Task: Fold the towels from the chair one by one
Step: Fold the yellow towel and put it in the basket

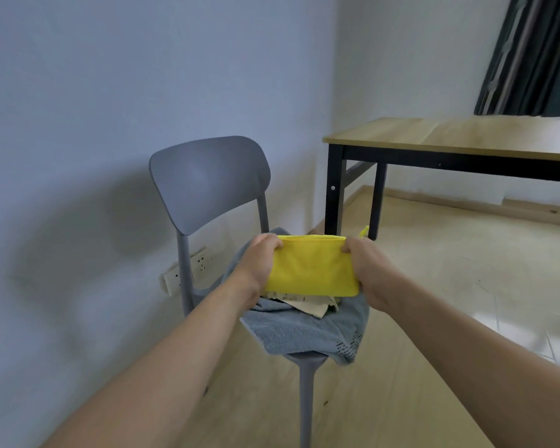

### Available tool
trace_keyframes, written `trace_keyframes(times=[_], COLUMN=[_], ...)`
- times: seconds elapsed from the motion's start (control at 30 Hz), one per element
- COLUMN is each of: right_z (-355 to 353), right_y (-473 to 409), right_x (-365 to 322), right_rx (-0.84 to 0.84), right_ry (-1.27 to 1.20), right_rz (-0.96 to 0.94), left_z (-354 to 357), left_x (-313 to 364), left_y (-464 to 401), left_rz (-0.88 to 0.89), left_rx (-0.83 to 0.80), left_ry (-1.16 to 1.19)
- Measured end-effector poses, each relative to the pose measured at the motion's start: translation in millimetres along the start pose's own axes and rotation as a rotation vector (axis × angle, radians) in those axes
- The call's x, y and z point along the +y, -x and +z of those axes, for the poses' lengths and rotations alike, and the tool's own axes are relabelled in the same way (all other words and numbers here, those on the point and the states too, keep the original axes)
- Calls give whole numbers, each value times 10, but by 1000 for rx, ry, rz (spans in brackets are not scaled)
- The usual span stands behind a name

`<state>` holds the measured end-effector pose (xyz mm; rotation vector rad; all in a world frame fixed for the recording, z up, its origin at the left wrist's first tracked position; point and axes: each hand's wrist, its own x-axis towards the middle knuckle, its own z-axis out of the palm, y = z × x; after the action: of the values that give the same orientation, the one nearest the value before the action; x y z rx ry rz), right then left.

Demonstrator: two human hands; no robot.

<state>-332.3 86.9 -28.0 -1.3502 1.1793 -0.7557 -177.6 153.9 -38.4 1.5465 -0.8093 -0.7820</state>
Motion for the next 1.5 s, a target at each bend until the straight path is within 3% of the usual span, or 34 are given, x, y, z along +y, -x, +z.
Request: trace_keyframes(times=[0.13,0.33,0.57,0.7,0.87,1.13,1.27,1.5], right_z=[-59,-103,-306,-639,-1179,-2193,-2575,-3207], right_y=[-12,-633,-1509,-1583,-1320,-330,-159,-209], right_x=[-166,-88,-271,-993,-2409,-4186,-4604,-4765], right_rx=[84,282,343,352,367,314,306,249], right_ry=[3,193,193,217,247,119,91,-69], right_rz=[-108,-245,-157,-84,-10,144,151,298], left_z=[161,439,934,1101,1247,1425,1620,2192], left_x=[176,132,174,961,2497,4597,5153,5393], left_y=[-37,-631,-1530,-1668,-1621,-793,-551,-601], left_rz=[123,388,278,241,190,6,23,19], left_rx=[30,227,249,173,97,-55,-66,-210], left_ry=[-188,-496,-601,-613,-611,-452,-405,-394])
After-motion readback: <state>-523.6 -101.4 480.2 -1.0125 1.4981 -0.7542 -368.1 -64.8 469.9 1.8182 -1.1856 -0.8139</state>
